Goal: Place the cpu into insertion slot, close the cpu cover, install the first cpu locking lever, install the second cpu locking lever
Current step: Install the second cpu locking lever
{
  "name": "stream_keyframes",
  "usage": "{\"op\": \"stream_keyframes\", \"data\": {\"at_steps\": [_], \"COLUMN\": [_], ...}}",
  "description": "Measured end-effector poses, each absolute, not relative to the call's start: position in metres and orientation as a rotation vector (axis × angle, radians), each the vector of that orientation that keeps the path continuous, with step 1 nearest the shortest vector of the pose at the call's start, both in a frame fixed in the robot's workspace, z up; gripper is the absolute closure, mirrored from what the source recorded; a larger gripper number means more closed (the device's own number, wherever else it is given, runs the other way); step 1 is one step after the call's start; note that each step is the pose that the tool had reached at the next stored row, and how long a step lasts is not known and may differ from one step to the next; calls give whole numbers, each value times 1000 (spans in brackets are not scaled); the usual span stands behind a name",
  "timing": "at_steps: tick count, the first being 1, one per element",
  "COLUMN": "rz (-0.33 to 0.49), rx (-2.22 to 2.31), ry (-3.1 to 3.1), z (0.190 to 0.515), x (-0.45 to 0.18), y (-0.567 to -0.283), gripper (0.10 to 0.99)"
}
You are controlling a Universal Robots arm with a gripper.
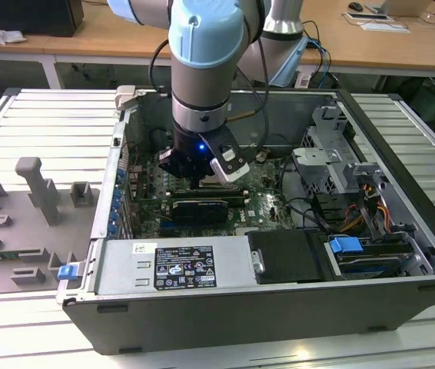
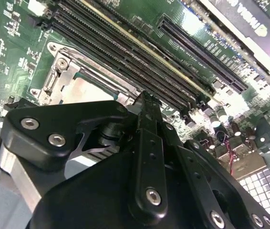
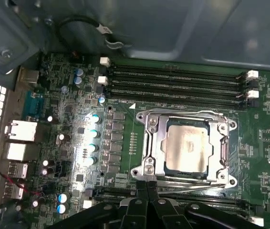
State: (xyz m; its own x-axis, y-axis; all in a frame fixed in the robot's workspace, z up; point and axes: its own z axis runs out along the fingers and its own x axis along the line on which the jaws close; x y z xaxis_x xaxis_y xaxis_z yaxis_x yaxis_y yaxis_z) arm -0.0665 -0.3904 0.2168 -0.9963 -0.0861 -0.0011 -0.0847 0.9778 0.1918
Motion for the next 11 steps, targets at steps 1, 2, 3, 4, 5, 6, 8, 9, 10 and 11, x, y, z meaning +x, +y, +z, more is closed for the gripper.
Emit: {"op": "stream_keyframes", "data": {"at_steps": [1,2,3,4,5,6,8,9,10,11], "rz": [-317,-332,-344,-353,-358,-370,-394,-413,-429,-444], "rx": [135,135,135,135,135,135,136,136,137,138], "ry": [-3116,-3115,-3114,-3113,-3113,-3111,-3109,-3107,-3105,-3104], "z": [216,215,213,212,211,209,205,203,202,201], "x": [-67,-67,-67,-67,-67,-67,-68,-69,-70,-71], "y": [-391,-392,-392,-393,-393,-393,-394,-395,-395,-395], "gripper": [980,980,980,980,980,980,980,980,980,980]}}
